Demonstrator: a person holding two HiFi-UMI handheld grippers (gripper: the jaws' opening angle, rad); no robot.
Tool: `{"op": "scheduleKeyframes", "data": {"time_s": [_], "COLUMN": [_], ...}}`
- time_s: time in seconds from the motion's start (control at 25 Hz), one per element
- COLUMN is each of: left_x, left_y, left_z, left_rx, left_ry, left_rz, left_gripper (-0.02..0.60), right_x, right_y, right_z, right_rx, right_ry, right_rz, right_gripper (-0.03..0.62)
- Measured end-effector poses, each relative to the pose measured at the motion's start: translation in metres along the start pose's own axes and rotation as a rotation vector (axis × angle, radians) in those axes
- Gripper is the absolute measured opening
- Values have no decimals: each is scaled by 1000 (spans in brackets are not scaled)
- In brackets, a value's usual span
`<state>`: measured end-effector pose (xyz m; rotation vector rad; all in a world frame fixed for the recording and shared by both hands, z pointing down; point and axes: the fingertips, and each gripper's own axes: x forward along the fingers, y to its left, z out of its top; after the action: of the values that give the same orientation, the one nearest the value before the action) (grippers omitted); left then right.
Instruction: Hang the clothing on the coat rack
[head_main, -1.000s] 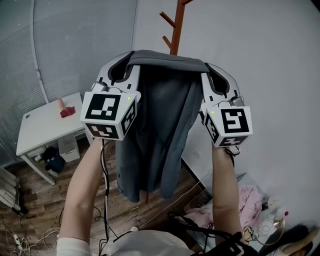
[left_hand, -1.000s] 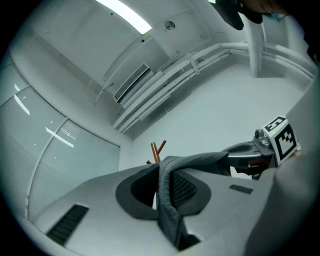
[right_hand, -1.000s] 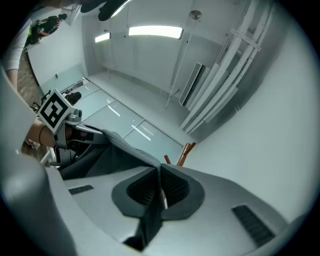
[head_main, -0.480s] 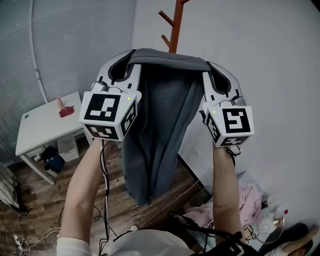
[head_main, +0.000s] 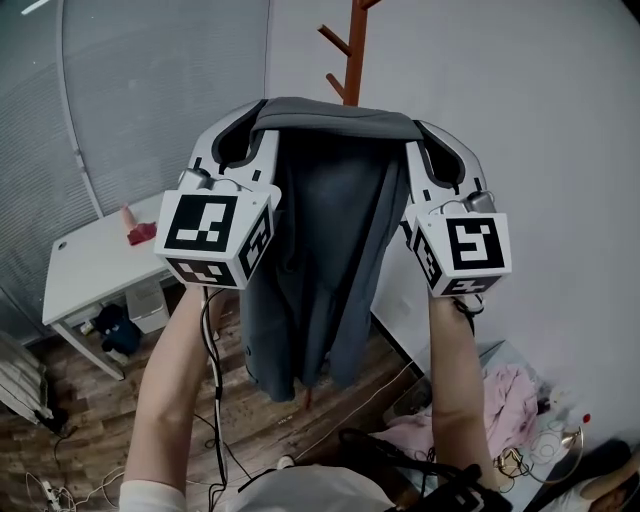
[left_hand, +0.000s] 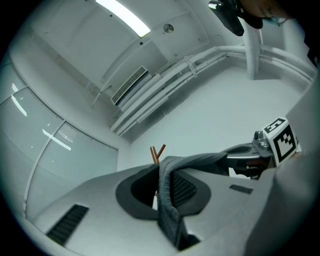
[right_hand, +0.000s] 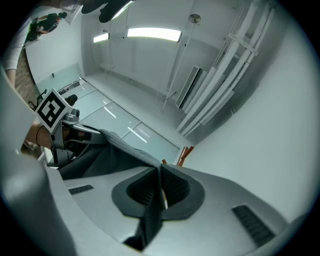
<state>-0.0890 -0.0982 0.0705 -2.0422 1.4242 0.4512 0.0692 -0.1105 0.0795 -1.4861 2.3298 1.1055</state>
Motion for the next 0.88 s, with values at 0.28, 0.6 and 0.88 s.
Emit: {"op": "scheduleKeyframes", "data": {"time_s": [0.28, 0.6, 0.88], "left_x": [-2, 19, 62], "left_y": [4, 18, 31], "left_z": [6, 12, 5], "left_rx": [40, 84, 101], "left_ry": [-15, -29, -76], "left_rz": [-30, -42, 3], "left_gripper": [40, 40, 40], "right_x": [1, 17, 56], "right_y": [3, -2, -27], "right_z": [6, 15, 7], "right_rx": [-34, -49, -69], "right_ry": [-34, -111, -192], "right_rz": [-36, -44, -3], "right_gripper": [23, 23, 23]}}
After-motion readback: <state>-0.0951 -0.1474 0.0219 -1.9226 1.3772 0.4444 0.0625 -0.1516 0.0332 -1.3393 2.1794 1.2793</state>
